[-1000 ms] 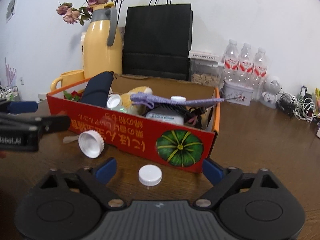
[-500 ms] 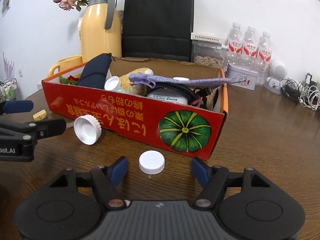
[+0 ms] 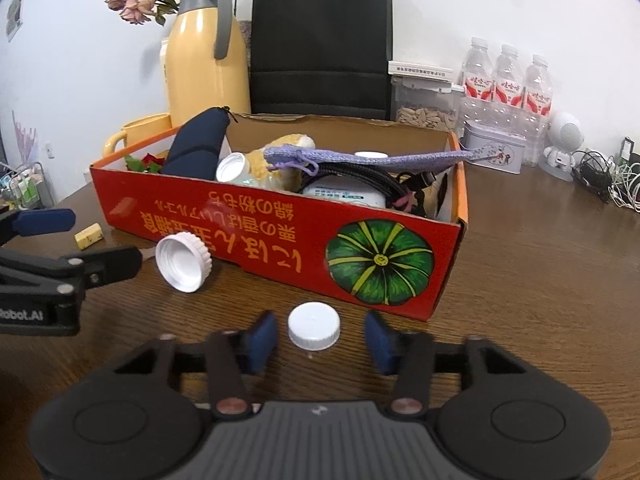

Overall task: Organize objects
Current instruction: 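Grasp a small white cap with the right gripper while the left gripper grasps a large ridged cap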

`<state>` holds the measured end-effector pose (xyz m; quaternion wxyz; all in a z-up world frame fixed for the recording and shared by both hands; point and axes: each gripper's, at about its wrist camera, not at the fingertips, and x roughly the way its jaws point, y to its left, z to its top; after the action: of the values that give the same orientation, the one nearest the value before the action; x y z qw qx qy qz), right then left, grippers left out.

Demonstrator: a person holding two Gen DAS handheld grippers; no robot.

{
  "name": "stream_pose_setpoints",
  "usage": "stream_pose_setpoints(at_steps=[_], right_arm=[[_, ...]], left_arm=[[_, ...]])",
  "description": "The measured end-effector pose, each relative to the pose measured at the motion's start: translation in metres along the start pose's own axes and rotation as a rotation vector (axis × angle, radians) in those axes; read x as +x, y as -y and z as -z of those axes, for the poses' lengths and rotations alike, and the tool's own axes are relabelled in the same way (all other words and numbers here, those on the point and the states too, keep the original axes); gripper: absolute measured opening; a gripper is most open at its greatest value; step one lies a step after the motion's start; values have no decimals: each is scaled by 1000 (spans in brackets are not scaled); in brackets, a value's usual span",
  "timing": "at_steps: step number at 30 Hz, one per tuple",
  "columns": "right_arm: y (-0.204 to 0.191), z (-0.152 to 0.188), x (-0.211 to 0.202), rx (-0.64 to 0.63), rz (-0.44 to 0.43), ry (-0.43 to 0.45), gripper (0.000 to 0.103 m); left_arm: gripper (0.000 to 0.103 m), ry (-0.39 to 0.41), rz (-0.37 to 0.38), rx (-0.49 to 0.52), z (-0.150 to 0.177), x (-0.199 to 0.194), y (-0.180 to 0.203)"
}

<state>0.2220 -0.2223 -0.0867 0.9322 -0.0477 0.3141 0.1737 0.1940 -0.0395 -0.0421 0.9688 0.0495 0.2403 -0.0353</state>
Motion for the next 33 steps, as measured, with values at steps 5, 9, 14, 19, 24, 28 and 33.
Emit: stream_pose_setpoints(at_steps=[5,9,14,19,24,28,33], right_arm=[[-2,0,-1,-8,-2,5,27],[-3,0,-1,-13,3,6,27],[-3,1,-5,-13,13,33,26],[-6,2,-17,-29,43,108,26],[-4,-2,-30,-4,47,180,26],[-5,-4,-43,13,47,245,26],[-7,-6,-49,18,43,278,26]], left_arm=[[103,-6,-2,6,1,2,1],[103,-12,-4,7,1,3,2],[103,-15,-4,10,2,4,3],[103,-21,-1,23,4,6,5],[103,-36,25,48,4,11,13],[103,-46,56,40,2,17,20],[103,-71,12,26,-3,29,31]])
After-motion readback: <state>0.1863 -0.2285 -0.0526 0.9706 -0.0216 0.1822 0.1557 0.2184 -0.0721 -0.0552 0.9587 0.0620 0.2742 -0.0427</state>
